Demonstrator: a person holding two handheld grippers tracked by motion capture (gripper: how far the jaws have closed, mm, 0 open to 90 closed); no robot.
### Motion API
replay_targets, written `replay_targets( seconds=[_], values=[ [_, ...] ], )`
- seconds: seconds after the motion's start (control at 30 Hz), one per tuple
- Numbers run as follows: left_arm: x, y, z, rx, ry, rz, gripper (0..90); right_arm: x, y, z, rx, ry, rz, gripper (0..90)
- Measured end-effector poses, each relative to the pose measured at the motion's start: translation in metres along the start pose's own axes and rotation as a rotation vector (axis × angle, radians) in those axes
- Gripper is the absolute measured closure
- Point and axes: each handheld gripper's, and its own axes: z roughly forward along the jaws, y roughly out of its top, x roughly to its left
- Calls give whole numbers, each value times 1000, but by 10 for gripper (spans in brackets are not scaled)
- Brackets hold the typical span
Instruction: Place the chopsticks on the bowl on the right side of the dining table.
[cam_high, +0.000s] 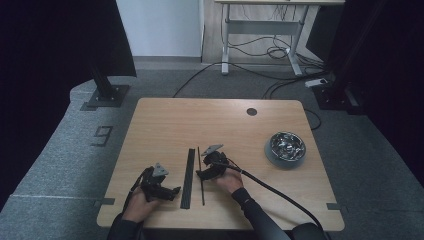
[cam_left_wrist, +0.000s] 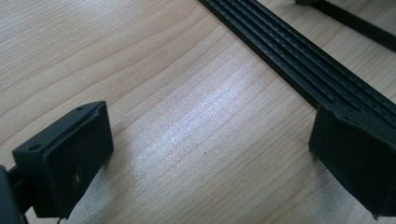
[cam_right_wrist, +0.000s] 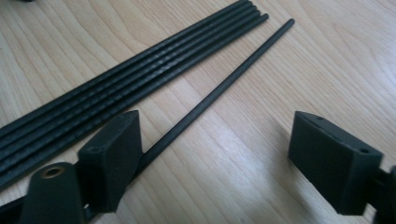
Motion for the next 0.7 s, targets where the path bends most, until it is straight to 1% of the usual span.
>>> replay_targets(
  seconds=[0.13, 0.2, 0.23, 0.4, 0.5, 0.6, 0.7],
  values=[
    [0, 0, 0, 0, 0, 0, 0, -5, -3, -3, 0, -12, 14, 191],
    [0, 0, 0, 0, 0, 0, 0, -7, -2, -2, -1, -19, 24, 163],
    [0, 0, 0, 0, 0, 0, 0, -8, -2, 0, -9, -23, 28, 148],
    [0, 0, 0, 0, 0, 0, 0, -14, -1, 4, -34, -48, 57, 134],
    [0, 0, 0, 0, 0, 1, 0, -17, -1, 4, -28, -55, 62, 135],
    [0, 0, 0, 1, 0, 1, 0, -22, -2, 0, -9, -78, 76, 135],
    [0, 0, 0, 1, 0, 0, 0, -25, -4, -3, -7, -92, 79, 135]
  ],
)
